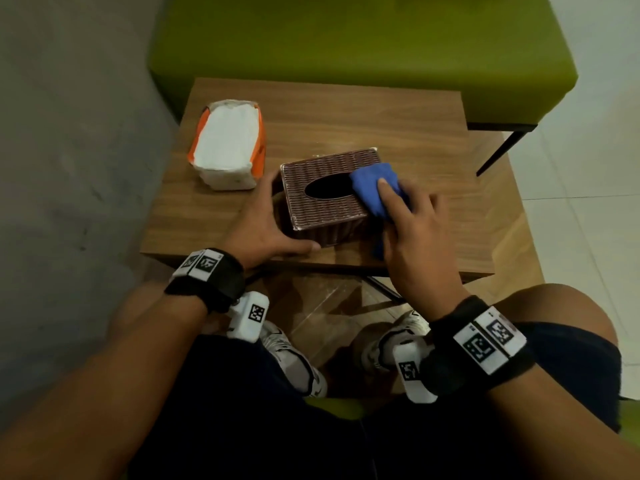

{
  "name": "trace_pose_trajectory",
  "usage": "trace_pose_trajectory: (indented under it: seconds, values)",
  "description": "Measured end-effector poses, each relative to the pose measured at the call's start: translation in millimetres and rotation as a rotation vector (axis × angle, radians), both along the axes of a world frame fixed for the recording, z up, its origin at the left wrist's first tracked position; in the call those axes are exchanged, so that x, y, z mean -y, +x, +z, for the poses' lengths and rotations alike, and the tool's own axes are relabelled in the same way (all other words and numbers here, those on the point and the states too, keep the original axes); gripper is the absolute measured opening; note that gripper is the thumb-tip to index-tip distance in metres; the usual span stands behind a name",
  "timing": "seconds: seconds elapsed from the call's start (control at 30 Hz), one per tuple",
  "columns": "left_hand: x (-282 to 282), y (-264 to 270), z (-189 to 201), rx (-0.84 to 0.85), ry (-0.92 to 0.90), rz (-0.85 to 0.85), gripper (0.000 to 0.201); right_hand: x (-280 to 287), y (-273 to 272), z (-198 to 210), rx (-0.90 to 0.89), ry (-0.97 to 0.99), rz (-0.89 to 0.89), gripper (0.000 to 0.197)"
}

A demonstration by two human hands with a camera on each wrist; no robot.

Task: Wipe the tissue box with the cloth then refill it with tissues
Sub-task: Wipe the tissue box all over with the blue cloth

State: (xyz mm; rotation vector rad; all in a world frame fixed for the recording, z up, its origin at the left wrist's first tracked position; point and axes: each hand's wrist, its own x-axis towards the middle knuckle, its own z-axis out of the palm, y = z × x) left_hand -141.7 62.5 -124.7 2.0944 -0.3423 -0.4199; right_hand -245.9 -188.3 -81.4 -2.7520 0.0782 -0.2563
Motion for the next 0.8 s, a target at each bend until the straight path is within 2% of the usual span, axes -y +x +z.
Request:
trace_pose_trajectory:
  seconds: [0.07,0.13,0.2,0.27,0.33,0.4,0.5,0.53,0.6,0.67,0.7,0.8]
  values:
    - [2.5,-1.1,-4.7,0.058,0.024,0.013,0.135,-12.7,-4.1,2.6,-0.009,-0.080,-0.057,0.063]
    - [6.9,-3.7,-9.1,0.106,0.015,0.029,0.132,-36.2,-8.7,4.7,-0.006,-0.104,-0.039,0.065]
    - [9.7,-5.2,-13.6,0.103,-0.017,0.045,0.125,-60.2,-15.5,1.0,-0.002,-0.134,0.118,0.065]
    - [8.9,-5.0,-15.6,0.084,-0.024,0.053,0.121,-61.3,-18.0,-2.7,0.002,-0.158,0.259,0.065]
    - [7.3,-5.9,-15.4,0.104,0.034,0.038,0.127,-40.0,-14.3,-2.5,-0.003,-0.145,0.217,0.065]
    - [8.7,-8.1,-12.0,0.102,0.081,0.040,0.130,-15.9,-10.7,-1.2,0.015,-0.120,0.088,0.061]
    - [19.4,-9.9,-9.1,0.133,0.111,0.052,0.128,-24.5,-10.9,-2.5,0.044,-0.051,-0.019,0.061]
    - [23.0,-11.3,-7.2,0.148,0.124,0.050,0.126,-38.5,-12.5,-4.8,0.047,-0.023,-0.001,0.064]
    - [25.1,-11.7,-5.7,0.119,0.129,0.071,0.123,-64.0,-16.6,-11.1,0.063,0.004,0.151,0.067]
    - [21.9,-13.2,-4.4,0.064,0.141,0.088,0.123,-63.1,-17.6,-15.0,0.065,-0.023,0.309,0.065]
    - [19.9,-13.1,-4.7,0.068,0.144,0.077,0.123,-51.9,-16.5,-15.0,0.058,-0.039,0.333,0.063]
    - [18.5,-12.1,-4.6,0.092,0.197,0.053,0.133,-6.9,-13.7,-10.8,0.017,-0.005,0.178,0.058]
